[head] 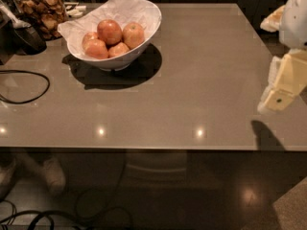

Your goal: Pick apple from white bowl

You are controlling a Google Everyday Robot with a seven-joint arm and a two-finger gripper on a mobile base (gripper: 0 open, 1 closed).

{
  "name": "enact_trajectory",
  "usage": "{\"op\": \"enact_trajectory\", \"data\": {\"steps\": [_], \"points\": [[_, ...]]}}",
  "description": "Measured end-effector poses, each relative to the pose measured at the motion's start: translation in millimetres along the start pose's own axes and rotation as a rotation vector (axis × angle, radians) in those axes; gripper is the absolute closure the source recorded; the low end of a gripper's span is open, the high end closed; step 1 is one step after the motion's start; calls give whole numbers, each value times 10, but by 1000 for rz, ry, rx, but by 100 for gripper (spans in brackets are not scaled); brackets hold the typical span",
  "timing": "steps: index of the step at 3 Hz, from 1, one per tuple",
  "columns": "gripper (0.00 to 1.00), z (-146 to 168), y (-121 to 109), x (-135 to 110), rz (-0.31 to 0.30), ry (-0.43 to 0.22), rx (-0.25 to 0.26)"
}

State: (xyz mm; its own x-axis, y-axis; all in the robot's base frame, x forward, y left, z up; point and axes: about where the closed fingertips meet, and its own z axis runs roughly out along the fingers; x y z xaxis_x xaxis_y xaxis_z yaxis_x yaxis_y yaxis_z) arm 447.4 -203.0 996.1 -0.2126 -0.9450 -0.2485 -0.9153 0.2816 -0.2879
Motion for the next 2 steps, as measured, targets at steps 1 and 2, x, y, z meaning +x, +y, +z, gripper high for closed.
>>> {"op": "enact_trajectory", "data": {"steps": [1,2], "points": [[0,-152,-503,-632,25,6,63],[0,-151,-516,-648,24,3,68]]}}
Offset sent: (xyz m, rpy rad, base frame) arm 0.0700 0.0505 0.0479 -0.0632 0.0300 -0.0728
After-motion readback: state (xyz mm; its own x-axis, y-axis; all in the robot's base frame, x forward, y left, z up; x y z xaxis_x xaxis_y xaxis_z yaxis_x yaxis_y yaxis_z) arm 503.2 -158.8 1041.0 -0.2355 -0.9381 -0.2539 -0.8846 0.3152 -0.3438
